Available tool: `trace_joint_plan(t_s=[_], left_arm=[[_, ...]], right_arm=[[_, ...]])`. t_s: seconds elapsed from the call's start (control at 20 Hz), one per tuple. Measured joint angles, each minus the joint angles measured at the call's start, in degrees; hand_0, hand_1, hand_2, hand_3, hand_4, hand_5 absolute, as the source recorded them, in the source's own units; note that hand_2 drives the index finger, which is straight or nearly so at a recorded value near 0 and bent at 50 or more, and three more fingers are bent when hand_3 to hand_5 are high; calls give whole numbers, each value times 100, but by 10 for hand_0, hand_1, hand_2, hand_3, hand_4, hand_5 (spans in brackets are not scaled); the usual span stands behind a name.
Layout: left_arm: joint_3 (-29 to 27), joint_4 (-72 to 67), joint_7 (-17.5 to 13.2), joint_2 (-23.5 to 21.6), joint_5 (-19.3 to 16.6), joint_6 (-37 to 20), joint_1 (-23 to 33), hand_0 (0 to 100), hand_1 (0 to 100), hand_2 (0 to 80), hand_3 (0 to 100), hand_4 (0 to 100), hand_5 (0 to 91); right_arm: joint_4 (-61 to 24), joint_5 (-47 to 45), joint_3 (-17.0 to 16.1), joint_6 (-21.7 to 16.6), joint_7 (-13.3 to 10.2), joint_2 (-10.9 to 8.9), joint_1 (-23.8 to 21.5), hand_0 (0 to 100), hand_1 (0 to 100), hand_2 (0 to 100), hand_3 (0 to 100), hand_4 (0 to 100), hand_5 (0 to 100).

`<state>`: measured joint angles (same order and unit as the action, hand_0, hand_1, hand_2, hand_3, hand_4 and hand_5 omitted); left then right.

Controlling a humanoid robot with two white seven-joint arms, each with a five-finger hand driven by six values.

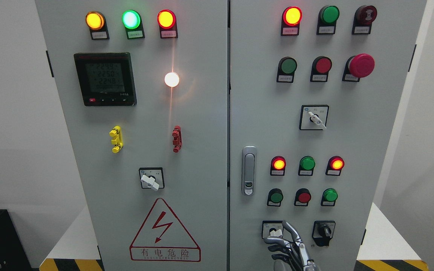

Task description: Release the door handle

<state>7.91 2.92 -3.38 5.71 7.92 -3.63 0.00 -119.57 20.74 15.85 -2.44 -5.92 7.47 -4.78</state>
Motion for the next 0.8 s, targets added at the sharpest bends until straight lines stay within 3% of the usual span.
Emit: trace_joint_plan(t_s=[0.35, 0.8], left_arm=[[0, -1, 0, 0, 0, 0, 0, 120, 556, 0, 0, 0, 0], [0, 1, 0, 0, -1, 0, 0, 120, 556, 0, 0, 0, 0]], right_arm=[[4, 1041, -108, 6, 50, 8, 318, 536, 276, 0, 669, 770, 810], [63, 2158, -191, 35, 64, 14, 647, 537, 268, 0, 732, 793, 825]])
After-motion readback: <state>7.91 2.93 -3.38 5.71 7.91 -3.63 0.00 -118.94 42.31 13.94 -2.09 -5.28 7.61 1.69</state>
